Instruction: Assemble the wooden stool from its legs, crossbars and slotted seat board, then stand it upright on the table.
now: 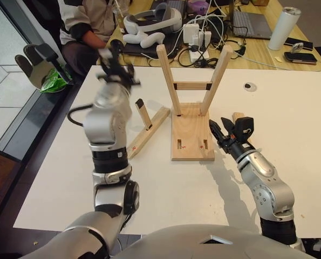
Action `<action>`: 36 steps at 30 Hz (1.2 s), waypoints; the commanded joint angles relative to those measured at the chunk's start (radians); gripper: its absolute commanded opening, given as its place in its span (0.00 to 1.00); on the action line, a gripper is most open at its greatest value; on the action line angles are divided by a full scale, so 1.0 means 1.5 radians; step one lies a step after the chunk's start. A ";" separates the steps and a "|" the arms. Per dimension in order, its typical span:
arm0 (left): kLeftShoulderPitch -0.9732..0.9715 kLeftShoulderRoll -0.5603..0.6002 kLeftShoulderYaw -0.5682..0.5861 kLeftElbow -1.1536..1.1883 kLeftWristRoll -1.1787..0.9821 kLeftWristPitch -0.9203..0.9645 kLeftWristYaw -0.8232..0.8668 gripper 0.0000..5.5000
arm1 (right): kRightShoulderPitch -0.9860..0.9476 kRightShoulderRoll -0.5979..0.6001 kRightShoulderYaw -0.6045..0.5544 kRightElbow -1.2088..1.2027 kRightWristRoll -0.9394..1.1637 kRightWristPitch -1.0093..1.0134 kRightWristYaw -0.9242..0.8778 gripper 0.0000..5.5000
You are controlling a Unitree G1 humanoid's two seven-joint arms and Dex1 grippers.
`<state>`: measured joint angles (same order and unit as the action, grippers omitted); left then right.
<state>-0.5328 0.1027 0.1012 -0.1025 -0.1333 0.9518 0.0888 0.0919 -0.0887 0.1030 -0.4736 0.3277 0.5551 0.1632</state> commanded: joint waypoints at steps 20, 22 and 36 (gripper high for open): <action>-0.267 0.107 0.054 -0.127 0.040 0.053 -0.008 0.37 | -0.010 0.000 -0.005 0.001 0.005 0.014 0.004 0.43; -0.240 0.096 0.048 -0.129 0.042 0.061 -0.007 0.37 | -0.012 0.000 -0.005 0.002 0.005 0.015 0.005 0.43; 0.071 0.067 -0.120 -0.049 0.081 0.062 -0.047 0.37 | -0.017 -0.005 -0.009 0.003 0.007 0.024 0.016 0.43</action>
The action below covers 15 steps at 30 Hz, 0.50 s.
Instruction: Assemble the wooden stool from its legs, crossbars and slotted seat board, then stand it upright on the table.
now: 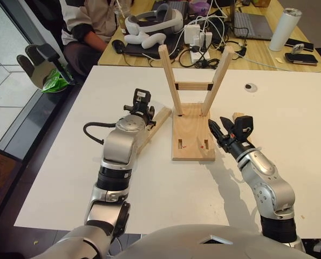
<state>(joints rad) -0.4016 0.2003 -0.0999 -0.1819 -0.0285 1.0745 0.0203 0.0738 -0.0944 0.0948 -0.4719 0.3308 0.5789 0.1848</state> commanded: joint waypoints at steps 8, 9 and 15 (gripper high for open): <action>-0.053 -0.019 0.044 -0.062 0.007 -0.012 0.001 0.37 | 0.013 -0.004 -0.004 -0.002 0.003 -0.003 0.003 0.43; -0.058 -0.019 0.048 -0.075 0.005 -0.005 0.000 0.37 | 0.017 -0.003 -0.005 -0.003 0.002 -0.005 0.003 0.43; -0.111 0.010 0.053 -0.093 0.014 0.000 -0.017 0.37 | 0.033 0.000 -0.014 -0.015 0.001 -0.010 -0.008 0.43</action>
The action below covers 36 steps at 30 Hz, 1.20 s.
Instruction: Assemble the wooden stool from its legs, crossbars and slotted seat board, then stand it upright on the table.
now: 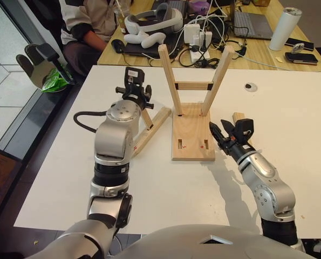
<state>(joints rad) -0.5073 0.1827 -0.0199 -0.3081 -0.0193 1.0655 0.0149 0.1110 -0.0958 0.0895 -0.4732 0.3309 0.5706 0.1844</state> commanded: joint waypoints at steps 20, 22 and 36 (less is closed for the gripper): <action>0.142 0.181 0.016 -0.215 -0.244 -0.120 -0.326 0.37 | 0.002 0.014 -0.023 -0.016 0.010 0.017 -0.020 0.43; 0.158 0.194 0.027 -0.174 -0.235 -0.145 -0.331 0.37 | 0.001 0.015 -0.024 -0.014 0.012 0.019 -0.019 0.43; -0.042 0.243 0.054 0.513 -0.047 -0.351 -0.240 0.37 | -0.008 0.037 -0.022 0.013 0.019 0.017 -0.023 0.43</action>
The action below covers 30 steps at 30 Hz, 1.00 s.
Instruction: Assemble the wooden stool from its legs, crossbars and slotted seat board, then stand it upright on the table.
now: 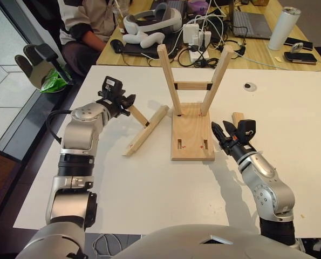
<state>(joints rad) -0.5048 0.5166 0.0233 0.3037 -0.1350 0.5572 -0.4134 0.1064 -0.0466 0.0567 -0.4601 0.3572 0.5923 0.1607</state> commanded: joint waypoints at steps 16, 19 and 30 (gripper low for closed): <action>0.148 0.106 0.075 -0.258 -0.158 0.314 -0.108 0.44 | 0.012 0.003 -0.007 -0.007 0.005 0.002 -0.010 0.43; 0.188 0.116 0.056 -0.317 -0.170 0.344 -0.126 0.49 | 0.008 -0.005 -0.003 -0.003 0.003 0.003 -0.003 0.43; 0.229 0.112 0.027 -0.324 -0.161 0.369 -0.110 0.49 | -0.006 -0.006 0.000 -0.003 0.009 0.015 -0.003 0.43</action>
<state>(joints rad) -0.1704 0.6717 0.0798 -0.1677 -0.3832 1.1009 -0.5821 0.1102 -0.0551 0.0557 -0.4589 0.3664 0.5999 0.1626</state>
